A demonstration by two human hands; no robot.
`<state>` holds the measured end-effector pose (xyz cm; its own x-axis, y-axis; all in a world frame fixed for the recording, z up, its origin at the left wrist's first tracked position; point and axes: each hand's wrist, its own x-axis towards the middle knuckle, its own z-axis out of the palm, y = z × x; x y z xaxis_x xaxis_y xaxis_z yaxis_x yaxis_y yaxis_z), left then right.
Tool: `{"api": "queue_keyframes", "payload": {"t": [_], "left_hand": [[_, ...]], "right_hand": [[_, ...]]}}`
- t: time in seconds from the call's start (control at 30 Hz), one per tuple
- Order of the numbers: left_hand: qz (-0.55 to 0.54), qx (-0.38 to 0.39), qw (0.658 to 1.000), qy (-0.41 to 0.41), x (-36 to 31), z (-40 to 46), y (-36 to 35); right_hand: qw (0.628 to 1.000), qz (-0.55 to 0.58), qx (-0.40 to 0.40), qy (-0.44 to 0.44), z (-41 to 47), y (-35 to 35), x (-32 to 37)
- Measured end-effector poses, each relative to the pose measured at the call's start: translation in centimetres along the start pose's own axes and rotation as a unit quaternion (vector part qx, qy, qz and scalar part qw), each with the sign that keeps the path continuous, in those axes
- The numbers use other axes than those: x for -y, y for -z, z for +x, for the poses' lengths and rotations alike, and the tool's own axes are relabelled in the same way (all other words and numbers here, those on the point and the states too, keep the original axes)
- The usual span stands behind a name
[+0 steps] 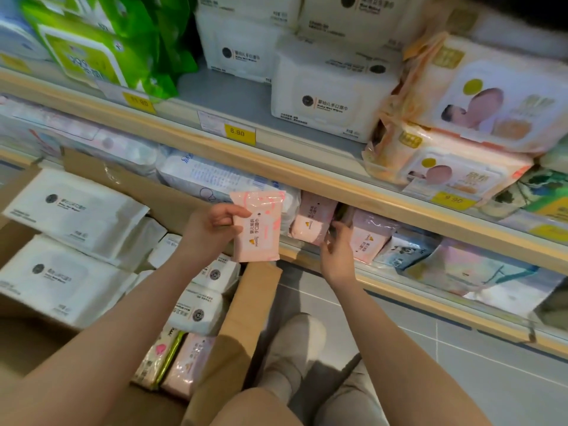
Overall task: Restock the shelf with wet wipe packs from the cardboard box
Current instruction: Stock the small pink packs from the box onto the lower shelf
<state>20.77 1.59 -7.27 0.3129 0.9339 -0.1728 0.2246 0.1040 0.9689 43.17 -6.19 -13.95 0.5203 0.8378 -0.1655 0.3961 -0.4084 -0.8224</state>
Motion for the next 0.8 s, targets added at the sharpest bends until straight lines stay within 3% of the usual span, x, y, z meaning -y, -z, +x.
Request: {"api": "queue_keyframes", "payload": {"t": [0.13, 0.3, 0.57, 0.8], "left_hand": [[0.021, 0.007, 1.000, 0.005, -0.3, 0.2, 0.5], [0.013, 0.006, 1.000, -0.001, 0.0, 0.8, 0.3], [0.003, 0.015, 1.000, -0.023, 0.2, 1.5, -0.3], [0.026, 0.037, 0.999, -0.027, -0.6, 1.0, -0.6]], "right_hand": [[0.975, -0.181, 0.082, 0.102, 0.5, 0.2, -1.4], [0.933, -0.297, 0.183, 0.089, 2.2, -0.7, -1.4], [0.911, -0.350, 0.214, 0.049, 4.3, -1.9, -1.6], [0.938, -0.273, 0.204, 0.069, 2.1, -0.4, -0.9]]}}
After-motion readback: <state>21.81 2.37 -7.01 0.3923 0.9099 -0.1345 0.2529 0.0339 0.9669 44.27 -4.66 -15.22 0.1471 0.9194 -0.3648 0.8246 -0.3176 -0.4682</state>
